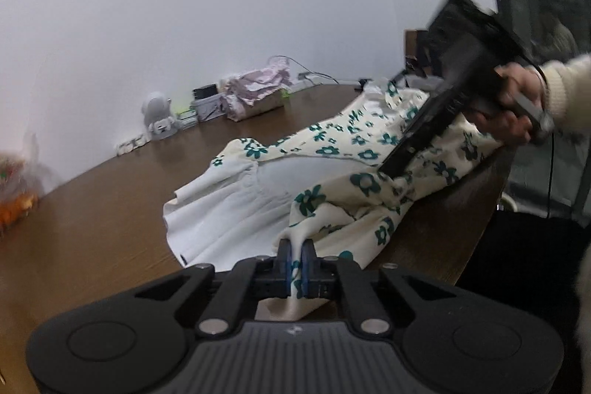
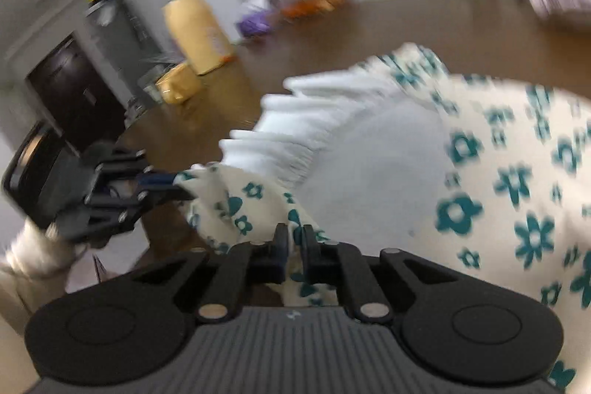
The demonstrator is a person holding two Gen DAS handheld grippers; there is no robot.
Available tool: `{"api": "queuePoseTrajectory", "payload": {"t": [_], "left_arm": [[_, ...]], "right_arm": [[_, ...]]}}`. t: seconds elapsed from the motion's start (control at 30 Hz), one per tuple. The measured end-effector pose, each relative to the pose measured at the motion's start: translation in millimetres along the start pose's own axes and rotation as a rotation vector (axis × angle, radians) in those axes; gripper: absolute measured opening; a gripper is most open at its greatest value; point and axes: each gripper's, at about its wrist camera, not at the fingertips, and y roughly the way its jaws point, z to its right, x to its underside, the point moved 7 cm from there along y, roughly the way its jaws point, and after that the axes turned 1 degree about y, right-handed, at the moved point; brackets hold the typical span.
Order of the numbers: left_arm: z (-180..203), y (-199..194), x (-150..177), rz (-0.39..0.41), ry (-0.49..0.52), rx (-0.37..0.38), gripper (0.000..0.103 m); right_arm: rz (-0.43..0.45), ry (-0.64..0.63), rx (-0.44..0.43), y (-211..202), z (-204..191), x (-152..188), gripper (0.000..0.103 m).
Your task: Fold clothes
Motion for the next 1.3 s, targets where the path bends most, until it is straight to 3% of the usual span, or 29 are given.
{"api": "queuePoseTrajectory", "payload": {"t": [0.1, 0.23, 0.3, 0.37, 0.4, 0.43, 0.47, 0.5, 0.57, 0.6, 0.73, 0.83, 0.87, 0.93, 0.97, 1.03, 1.2, 1.3], "left_arm": [[1.2, 1.2, 8.4, -0.023, 0.002, 0.005, 0.003], [-1.7, -0.1, 16.4, -0.038, -0.026, -0.020, 0.002], [-4.2, 0.8, 18.8, -0.051, -0.049, -0.034, 0.006], [-5.8, -5.5, 16.2, -0.055, -0.072, -0.065, 0.011], [-5.8, -11.1, 13.8, -0.050, -0.085, -0.076, 0.012], [-5.8, -16.8, 11.3, -0.045, -0.098, -0.087, 0.013], [-4.1, -22.9, 7.6, -0.030, -0.106, -0.091, 0.022], [3.4, -29.4, -0.7, 0.017, -0.094, -0.071, 0.042], [23.4, -31.0, -17.1, 0.105, -0.028, -0.024, 0.061], [36.0, -26.3, -25.5, 0.136, 0.027, 0.011, 0.062], [67.2, 9.4, -43.1, 0.165, 0.181, 0.094, 0.062], [73.2, 35.3, -41.8, 0.120, 0.215, 0.123, 0.061], [74.0, 42.1, -41.1, 0.102, 0.221, 0.131, 0.056], [76.7, 48.8, -40.6, 0.055, 0.213, 0.152, 0.028], [75.9, 50.8, -40.3, 0.042, 0.195, 0.163, 0.007], [76.1, 44.2, -46.4, 0.043, 0.161, 0.189, 0.006], [85.6, 25.7, -57.9, 0.025, 0.102, 0.296, 0.006], [94.6, 35.2, -49.5, -0.077, 0.011, 0.371, 0.006]], "right_arm": [[0.038, -0.100, 0.118, -0.8, -1.5, -2.8, 0.007], [0.073, -0.319, 0.438, 12.0, -3.4, -3.3, 0.009], [0.092, -0.352, 0.503, 6.8, -6.0, -2.3, 0.010], [0.131, -0.337, 0.467, -16.4, -11.2, -2.7, 0.014], [0.150, -0.334, 0.408, -33.9, -15.4, 0.5, 0.022], [0.154, -0.349, 0.361, -52.7, -19.2, 9.8, 0.041], [0.151, -0.371, 0.330, -70.8, -22.3, 21.6, 0.050], [0.148, -0.394, 0.300, -89.0, -25.3, 33.3, 0.059], [0.102, -0.398, 0.347, -115.3, -22.0, 60.5, 0.060], [0.072, -0.383, 0.383, -125.6, -17.2, 75.0, 0.060], [0.032, -0.326, 0.501, -153.4, 5.3, 114.8, 0.056], [0.037, -0.293, 0.576, -168.4, 26.7, 132.6, 0.047], [0.047, -0.291, 0.589, -174.4, 32.7, 135.9, 0.044], [0.065, -0.275, 0.594, -185.8, 44.1, 138.1, 0.011], [0.070, -0.254, 0.575, -191.2, 49.2, 134.6, 0.010], [0.088, -0.231, 0.537, -205.3, 58.3, 126.0, 0.004], [0.087, -0.215, 0.494, -235.9, 77.0, 105.9, 0.001], [0.067, -0.213, 0.561, -240.6, 91.7, 103.2, 0.002]]}}
